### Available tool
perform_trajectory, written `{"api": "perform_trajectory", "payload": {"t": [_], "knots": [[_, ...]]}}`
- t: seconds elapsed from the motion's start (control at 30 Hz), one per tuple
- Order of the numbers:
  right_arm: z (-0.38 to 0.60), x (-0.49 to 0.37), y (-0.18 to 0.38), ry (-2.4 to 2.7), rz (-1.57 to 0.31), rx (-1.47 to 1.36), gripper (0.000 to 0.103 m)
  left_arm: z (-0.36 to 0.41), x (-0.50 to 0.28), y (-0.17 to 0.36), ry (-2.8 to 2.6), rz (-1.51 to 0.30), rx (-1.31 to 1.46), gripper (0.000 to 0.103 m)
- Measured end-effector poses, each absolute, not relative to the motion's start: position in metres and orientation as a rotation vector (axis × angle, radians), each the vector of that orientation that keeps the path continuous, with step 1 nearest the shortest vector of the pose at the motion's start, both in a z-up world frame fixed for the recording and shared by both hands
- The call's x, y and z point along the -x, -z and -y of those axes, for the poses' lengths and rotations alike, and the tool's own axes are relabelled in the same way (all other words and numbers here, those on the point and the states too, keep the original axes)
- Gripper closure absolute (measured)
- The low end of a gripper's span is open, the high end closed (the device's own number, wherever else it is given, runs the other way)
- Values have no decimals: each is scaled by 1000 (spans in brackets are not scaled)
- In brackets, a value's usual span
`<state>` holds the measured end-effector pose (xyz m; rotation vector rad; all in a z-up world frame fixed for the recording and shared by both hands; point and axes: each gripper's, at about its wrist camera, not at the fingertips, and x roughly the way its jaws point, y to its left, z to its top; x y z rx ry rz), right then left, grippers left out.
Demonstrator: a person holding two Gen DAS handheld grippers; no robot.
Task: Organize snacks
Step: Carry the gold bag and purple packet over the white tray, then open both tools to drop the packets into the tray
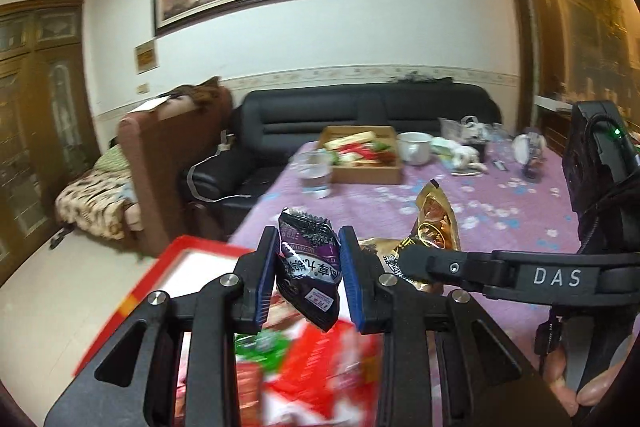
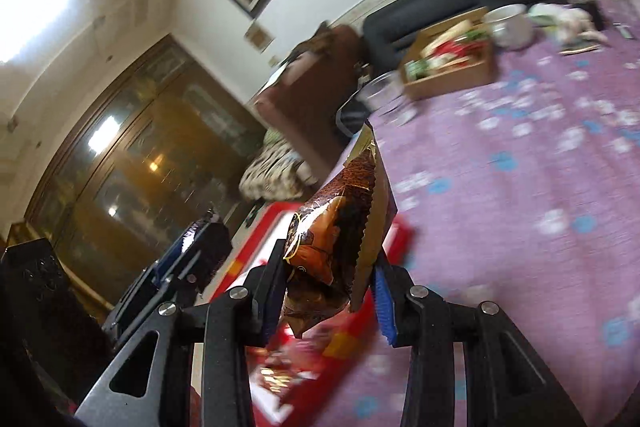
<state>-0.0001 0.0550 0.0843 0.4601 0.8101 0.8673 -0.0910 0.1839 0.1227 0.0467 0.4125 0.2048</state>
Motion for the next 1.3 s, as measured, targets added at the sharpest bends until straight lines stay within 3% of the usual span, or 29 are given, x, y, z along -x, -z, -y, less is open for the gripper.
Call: {"api": "perform_trajectory", "payload": {"t": [0.43, 0.6, 0.63, 0.7, 0.73, 0.87, 1.1, 1.3], "knots": [[-141, 10, -46, -861, -922, -402, 62, -256, 91, -81, -330, -525, 24, 72], [-149, 8, -42, -830, -924, -377, 61, -262, 88, -71, -350, -553, 31, 50], [-150, 7, -42, -825, -922, -373, 60, -263, 87, -70, -357, -557, 31, 45], [-148, 7, -45, -810, -902, -376, 55, -265, 88, -70, -373, -558, 28, 26], [-146, 7, -49, -804, -890, -380, 48, -265, 89, -70, -390, -552, 25, 23], [-129, 7, -61, -766, -829, -385, 32, -266, 92, -72, -415, -546, 10, 19], [-92, 15, -73, -705, -807, -403, 25, -255, 108, -79, -446, -527, -6, 17], [-73, 57, -98, -625, -668, -256, 19, -245, 136, -97, -495, -466, 4, 13]]}}
